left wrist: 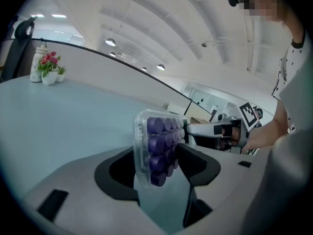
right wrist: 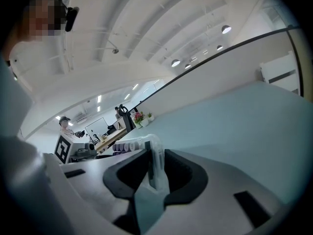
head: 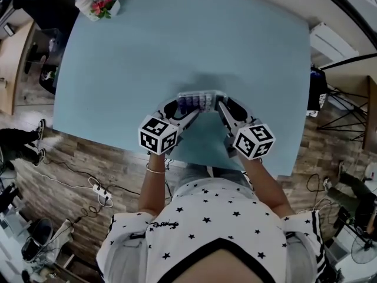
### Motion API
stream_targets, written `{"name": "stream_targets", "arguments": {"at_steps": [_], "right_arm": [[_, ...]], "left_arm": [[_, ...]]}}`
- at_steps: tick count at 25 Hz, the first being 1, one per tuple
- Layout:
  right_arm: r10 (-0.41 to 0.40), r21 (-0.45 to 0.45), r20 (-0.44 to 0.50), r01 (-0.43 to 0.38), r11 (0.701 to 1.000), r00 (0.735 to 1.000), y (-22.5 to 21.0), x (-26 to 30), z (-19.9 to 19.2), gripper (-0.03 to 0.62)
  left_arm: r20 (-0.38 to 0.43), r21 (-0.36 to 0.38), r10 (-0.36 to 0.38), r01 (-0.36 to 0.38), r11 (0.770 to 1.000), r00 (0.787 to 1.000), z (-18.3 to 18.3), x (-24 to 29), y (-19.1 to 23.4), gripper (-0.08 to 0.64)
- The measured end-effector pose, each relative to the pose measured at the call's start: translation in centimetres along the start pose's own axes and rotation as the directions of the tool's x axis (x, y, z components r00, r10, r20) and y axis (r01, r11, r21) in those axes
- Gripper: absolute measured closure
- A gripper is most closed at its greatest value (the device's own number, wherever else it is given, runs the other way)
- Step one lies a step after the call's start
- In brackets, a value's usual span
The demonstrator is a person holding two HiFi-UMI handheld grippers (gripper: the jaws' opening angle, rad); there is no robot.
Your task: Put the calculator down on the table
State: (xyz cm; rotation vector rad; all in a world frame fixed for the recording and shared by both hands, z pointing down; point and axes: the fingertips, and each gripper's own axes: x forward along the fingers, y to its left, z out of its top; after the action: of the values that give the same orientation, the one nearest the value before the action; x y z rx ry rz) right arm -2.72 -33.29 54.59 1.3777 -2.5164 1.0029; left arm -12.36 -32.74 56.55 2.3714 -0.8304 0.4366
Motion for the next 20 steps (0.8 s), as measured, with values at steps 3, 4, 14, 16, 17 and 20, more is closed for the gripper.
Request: {"name": "stream_targets", "arguments": {"at_steps": [3,4,14,16,17,20], "right_arm": [[-0.005,0.026,-0.019,0.006,1.0,1.0,-0.6,0.2,-0.9,0.506],[-0.008,0.034,-0.024,0.009,0.999,1.0,-0.8,0.2,-1.1,0.506],[-0.023,0.088,-0.069,0.029,0.996,0.997,-2.0,0.5,-3.0,0.503],[-0.025,0.097,-0.077,0.032,0.995,0.997,-2.3,0.5,-3.4,0.503],[-0.026,0.098,-0.082,0.034,0.995,0.996,-2.4,0.5,-3.5,0.503],[-0.03,0.102,-0.095,0.04,0.994,0.995,-2.8,0.6,-4.0,0.502]], "left_arm": [[-0.031,-0.007,0.006,-0.006,1.0,1.0,-0.7,0.5,0.1,0.288],[-0.04,-0.012,0.008,-0.008,1.0,0.999,-1.0,0.6,0.2,0.288],[-0.11,-0.033,0.018,-0.022,0.999,0.994,-2.7,1.5,0.4,0.288],[-0.125,-0.036,0.019,-0.024,0.999,0.992,-3.0,1.8,0.4,0.288],[-0.132,-0.036,0.021,-0.026,0.999,0.991,-3.2,1.9,0.4,0.288],[-0.149,-0.043,0.025,-0.032,0.999,0.989,-3.6,2.2,0.5,0.287]]}}
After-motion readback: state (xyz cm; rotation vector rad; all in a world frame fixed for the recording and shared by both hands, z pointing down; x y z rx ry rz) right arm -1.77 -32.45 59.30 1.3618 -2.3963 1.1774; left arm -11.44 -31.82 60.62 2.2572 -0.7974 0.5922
